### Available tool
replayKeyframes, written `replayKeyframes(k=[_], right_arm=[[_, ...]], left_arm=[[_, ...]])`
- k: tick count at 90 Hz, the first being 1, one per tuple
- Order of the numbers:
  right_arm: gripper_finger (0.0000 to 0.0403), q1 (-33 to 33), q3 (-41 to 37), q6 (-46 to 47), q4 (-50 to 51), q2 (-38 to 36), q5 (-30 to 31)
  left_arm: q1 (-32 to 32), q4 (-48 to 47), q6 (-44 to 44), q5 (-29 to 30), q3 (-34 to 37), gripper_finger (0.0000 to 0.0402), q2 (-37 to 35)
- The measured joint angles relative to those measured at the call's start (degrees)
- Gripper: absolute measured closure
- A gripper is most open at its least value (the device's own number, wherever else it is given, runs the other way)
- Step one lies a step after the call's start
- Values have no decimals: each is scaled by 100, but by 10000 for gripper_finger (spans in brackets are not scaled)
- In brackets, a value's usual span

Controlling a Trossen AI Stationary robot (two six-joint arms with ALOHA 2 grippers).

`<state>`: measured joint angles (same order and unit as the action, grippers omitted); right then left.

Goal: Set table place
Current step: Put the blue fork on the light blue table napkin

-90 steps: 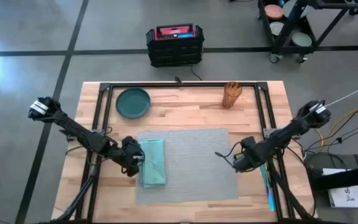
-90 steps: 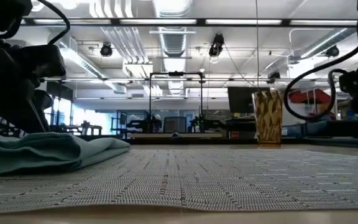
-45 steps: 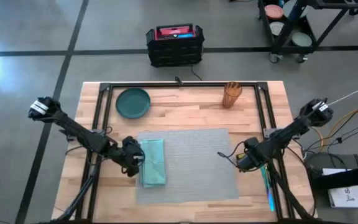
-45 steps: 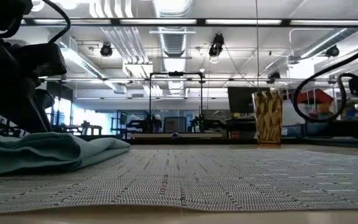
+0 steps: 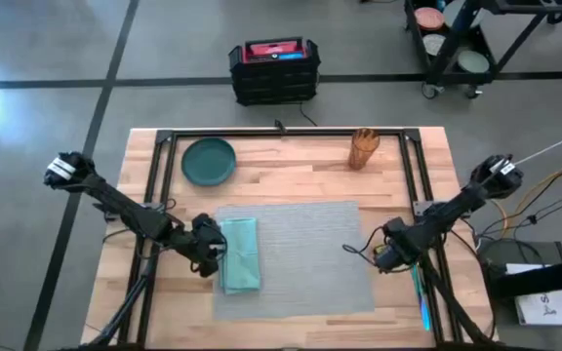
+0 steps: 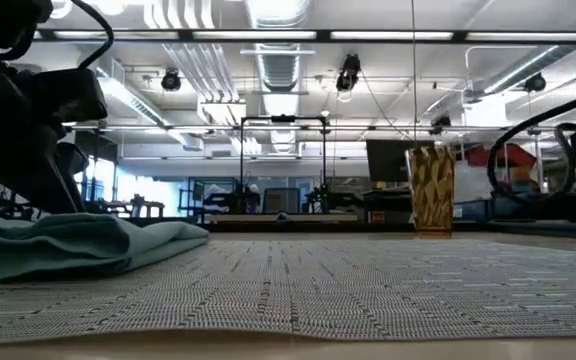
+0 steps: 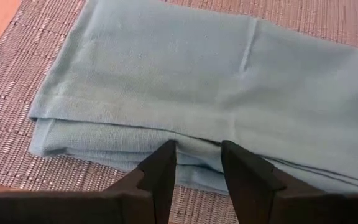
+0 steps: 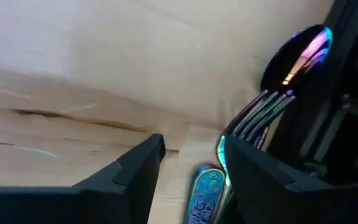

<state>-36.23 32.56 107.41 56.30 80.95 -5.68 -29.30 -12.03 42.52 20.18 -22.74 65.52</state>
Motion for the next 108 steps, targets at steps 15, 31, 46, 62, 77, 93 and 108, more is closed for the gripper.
replayKeyframes(k=[15, 31, 46, 62, 77, 93, 108], right_arm=[[268, -286, -6, 649, -75, -2, 205], [300, -599, 23, 1328, -126, -3, 576], [327, -631, 436, 672, 277, 8, 727], [364, -596, 988, -1222, 967, -4, 667], [398, -487, 950, -2622, 1261, -2, -329], [401, -485, 772, -2647, 1262, 175, -355], [401, -472, 767, -2720, 1242, 688, -410]], left_arm=[[-2, 18, 0, -14, 0, 286, 0], [0, 54, 0, -16, 0, 286, 0], [0, 107, 0, -16, 0, 286, 0], [0, 132, 0, 0, 0, 286, -2], [0, 202, 0, 9, -2, 286, -2], [0, 237, -1, 9, -2, 286, -2], [0, 267, -20, 13, -2, 286, -2]])
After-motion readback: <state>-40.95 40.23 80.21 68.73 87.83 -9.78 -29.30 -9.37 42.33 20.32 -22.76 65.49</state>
